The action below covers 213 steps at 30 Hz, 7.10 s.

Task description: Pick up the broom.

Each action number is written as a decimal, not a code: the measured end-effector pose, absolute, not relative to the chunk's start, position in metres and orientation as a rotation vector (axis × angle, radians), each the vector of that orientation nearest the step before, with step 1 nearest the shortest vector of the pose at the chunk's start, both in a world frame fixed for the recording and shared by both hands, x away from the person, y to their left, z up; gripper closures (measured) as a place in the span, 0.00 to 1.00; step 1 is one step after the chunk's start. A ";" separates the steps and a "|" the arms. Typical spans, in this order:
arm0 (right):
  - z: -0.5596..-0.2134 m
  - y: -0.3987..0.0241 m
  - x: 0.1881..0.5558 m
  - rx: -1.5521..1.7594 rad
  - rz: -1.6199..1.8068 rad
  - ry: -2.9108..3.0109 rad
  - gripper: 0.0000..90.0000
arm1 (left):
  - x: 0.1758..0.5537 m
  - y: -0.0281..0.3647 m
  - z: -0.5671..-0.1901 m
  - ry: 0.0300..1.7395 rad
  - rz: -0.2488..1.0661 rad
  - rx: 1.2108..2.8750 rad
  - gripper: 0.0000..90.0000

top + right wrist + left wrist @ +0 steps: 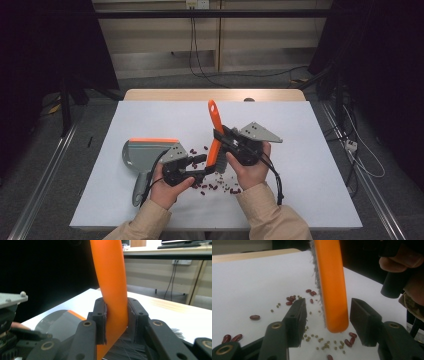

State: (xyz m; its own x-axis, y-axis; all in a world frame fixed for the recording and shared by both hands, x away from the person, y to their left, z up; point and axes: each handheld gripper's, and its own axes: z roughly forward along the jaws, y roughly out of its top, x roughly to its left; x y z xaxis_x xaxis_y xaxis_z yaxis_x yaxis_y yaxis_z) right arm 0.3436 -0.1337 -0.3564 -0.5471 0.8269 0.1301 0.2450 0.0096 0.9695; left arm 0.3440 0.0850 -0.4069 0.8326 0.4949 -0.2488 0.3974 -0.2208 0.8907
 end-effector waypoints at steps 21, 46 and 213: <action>-0.355 -0.118 0.341 1.089 1.583 1.742 0.49 | 0.340 0.092 -0.403 0.764 0.282 1.813 0.79; -0.369 -0.093 0.342 1.392 1.630 1.679 0.40 | 0.319 0.083 -0.386 0.685 0.526 1.763 0.76; -0.405 -0.270 0.362 1.485 1.000 1.999 0.79 | 0.350 0.212 -0.399 0.752 0.334 1.769 0.07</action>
